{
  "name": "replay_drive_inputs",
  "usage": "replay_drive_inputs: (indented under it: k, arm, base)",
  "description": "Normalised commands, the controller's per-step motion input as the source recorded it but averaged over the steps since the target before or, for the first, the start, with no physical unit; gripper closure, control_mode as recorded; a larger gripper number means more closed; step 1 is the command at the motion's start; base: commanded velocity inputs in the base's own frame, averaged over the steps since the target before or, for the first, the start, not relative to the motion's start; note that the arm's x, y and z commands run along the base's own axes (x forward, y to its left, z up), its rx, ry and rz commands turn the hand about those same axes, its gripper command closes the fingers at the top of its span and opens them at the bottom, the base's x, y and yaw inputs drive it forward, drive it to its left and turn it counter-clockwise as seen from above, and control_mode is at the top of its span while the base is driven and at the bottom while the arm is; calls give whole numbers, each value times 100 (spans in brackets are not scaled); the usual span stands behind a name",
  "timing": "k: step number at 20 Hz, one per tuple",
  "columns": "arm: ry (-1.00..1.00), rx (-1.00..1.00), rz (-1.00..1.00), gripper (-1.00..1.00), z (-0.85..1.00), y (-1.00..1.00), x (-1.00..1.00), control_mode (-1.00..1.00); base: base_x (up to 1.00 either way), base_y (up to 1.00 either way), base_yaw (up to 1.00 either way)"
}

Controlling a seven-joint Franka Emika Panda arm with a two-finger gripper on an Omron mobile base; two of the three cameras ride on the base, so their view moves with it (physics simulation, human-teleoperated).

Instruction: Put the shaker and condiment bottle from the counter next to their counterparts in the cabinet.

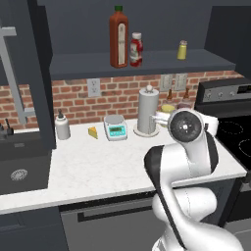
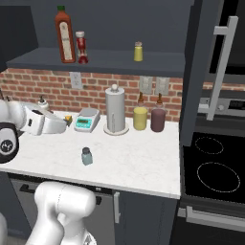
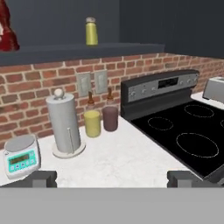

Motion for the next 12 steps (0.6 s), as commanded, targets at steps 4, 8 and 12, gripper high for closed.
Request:
replay_drive_inputs:
  k: [4,8,12]
  arm:
    - [-32,0,-23,-100,-100,0,-1,-100]
    - [-30,0,-19,-100,-100,0,0,-100]
    - [-24,0,-15,-100,-91,0,0,-100]
  base:
    - [0,0,0]
    - [0,0,0]
    - [0,0,0]
